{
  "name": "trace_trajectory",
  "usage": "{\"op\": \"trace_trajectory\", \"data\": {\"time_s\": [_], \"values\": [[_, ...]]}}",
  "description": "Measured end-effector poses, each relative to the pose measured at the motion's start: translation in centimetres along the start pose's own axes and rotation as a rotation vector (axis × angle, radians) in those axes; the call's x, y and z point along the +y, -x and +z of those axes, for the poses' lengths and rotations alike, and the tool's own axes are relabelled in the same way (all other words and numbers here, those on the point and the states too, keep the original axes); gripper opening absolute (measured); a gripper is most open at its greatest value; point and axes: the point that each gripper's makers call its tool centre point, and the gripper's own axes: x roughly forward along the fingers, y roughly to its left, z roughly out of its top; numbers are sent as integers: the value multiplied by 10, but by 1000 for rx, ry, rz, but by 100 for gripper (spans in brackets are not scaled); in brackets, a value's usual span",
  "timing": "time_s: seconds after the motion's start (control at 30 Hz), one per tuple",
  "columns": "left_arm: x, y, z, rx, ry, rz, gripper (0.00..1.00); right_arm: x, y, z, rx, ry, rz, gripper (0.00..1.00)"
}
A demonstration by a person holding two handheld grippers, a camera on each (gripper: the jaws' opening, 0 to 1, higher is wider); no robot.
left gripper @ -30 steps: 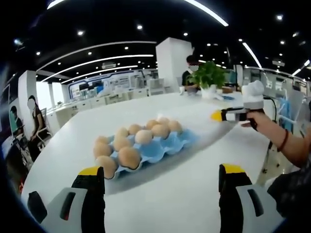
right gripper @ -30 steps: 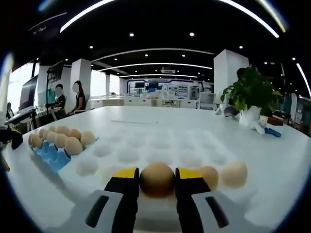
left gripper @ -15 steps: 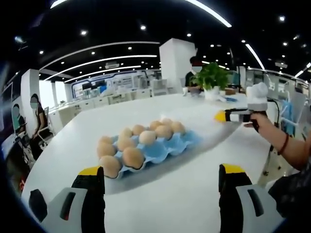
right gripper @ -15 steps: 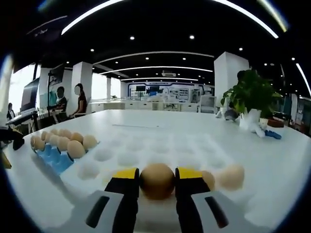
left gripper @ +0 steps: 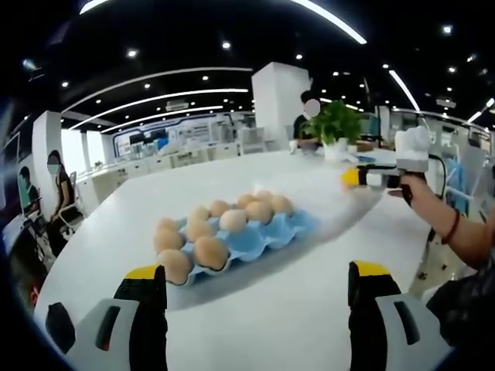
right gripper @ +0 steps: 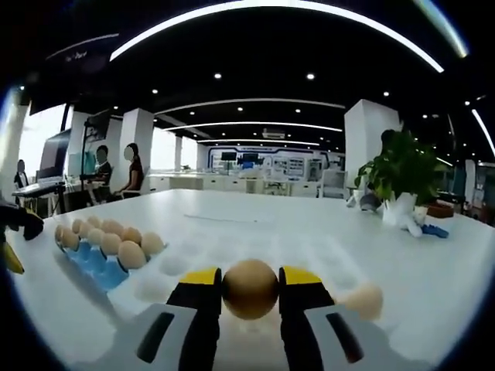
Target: Place the egg into an empty slot of the egg tray after lifting it from the table, then release the egg inside the slot.
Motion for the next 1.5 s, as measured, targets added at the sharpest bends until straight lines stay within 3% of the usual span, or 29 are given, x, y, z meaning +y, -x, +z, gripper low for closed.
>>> {"op": "trace_trajectory", "data": {"time_s": [0.23,0.83,1.5], "values": [[0,2,0,-3,0,2,99,8,-1,2,-1,-1,26,30],[3,7,-3,2,-6,9,99,58,-4,7,-1,-49,174,30],[7,14,-4,-3,-3,18,99,109,-5,10,3,-21,278,30]]}}
